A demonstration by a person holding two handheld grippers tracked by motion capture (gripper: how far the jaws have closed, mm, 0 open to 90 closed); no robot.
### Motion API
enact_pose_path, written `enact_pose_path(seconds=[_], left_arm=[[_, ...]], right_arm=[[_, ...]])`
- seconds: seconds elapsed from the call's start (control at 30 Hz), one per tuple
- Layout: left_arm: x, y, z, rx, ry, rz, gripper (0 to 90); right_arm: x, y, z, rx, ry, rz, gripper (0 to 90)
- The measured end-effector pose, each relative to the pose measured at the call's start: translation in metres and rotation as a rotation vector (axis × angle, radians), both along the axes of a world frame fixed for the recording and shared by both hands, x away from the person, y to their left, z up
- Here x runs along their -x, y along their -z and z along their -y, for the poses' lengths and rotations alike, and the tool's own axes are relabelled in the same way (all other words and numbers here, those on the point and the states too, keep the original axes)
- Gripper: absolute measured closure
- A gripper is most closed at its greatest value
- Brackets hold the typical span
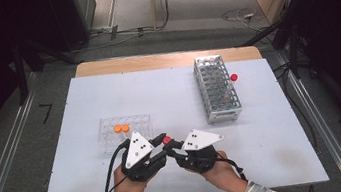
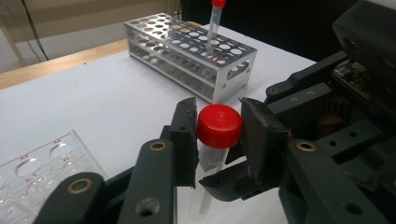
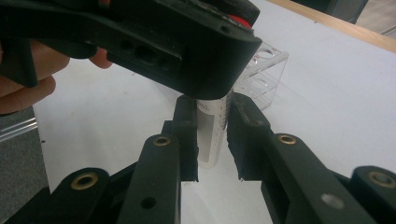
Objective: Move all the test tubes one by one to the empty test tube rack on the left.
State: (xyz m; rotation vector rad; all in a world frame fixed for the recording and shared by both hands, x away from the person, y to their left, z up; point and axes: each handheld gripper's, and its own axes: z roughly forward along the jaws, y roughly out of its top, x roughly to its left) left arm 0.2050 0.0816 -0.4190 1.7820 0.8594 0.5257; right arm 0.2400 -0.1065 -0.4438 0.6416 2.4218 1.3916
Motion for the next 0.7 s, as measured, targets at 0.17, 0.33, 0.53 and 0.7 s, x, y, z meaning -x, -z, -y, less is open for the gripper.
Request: enact_pose_path(seconds=[0.17,0.33,0.53,0.7], left_arm=[[0.001,0.0,0.0,-0.01,-0.001,0.018,70.4],[0.001,-0.002,-0.004,0.002,-0.003,0.015,70.8],[0.004,-0.004,-0.017,0.027,-0.018,0.009,70.8],[0.006,-0.008,-0.028,0.039,-0.037,0.01,70.8]], right_arm=[[0.0,0.0,0.0,-0.001,0.0,0.002,71.2],[0.0,-0.004,0.003,-0.017,-0.028,0.005,56.5],[0.001,-0.006,0.007,-0.019,-0.054,0.001,44.0],[0.0,-0.006,0.012,-0.018,-0.046,0.0,40.2]])
